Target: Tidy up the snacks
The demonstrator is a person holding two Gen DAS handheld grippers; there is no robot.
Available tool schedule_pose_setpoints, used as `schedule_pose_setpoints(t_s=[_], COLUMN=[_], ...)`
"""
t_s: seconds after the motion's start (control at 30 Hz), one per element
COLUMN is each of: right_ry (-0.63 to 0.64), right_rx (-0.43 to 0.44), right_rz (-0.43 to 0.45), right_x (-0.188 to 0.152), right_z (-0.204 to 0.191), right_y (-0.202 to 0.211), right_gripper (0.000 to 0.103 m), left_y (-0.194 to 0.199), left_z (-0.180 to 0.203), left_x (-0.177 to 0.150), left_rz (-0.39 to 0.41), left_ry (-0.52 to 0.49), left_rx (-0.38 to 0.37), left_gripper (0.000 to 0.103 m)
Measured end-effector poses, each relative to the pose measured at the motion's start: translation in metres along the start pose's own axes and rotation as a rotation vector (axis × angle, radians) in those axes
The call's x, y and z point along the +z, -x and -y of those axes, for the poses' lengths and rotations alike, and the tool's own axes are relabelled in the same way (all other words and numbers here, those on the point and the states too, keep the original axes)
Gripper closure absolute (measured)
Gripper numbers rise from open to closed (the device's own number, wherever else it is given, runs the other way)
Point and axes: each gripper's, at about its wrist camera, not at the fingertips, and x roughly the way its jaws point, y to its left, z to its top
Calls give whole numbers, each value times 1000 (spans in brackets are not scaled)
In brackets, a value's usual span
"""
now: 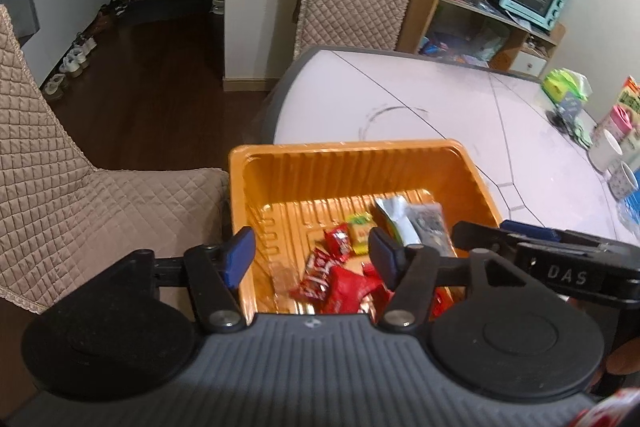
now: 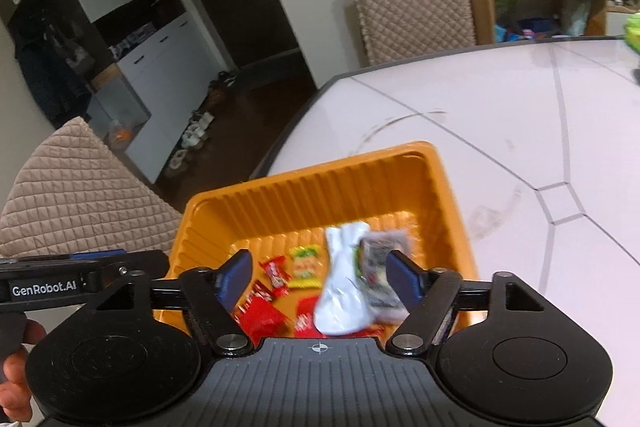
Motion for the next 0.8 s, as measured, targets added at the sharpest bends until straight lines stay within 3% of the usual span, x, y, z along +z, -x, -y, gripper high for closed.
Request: schedule_pose_setpoints(t_s=[0.2,0.8], right_ry=[13,50], right_rx=[-49,-84], right_rz=[9,-54], right_x=[-15,-72], right_z=[6,41], right_y=[40,143], right_gripper=[18,16], left_y=[21,65], left_z=[18,96], left_x=[-19,-100], left_rz=[-22,-96], left_ry=[-32,-64], left_rx=[-25,-27], left_gripper=[33,31])
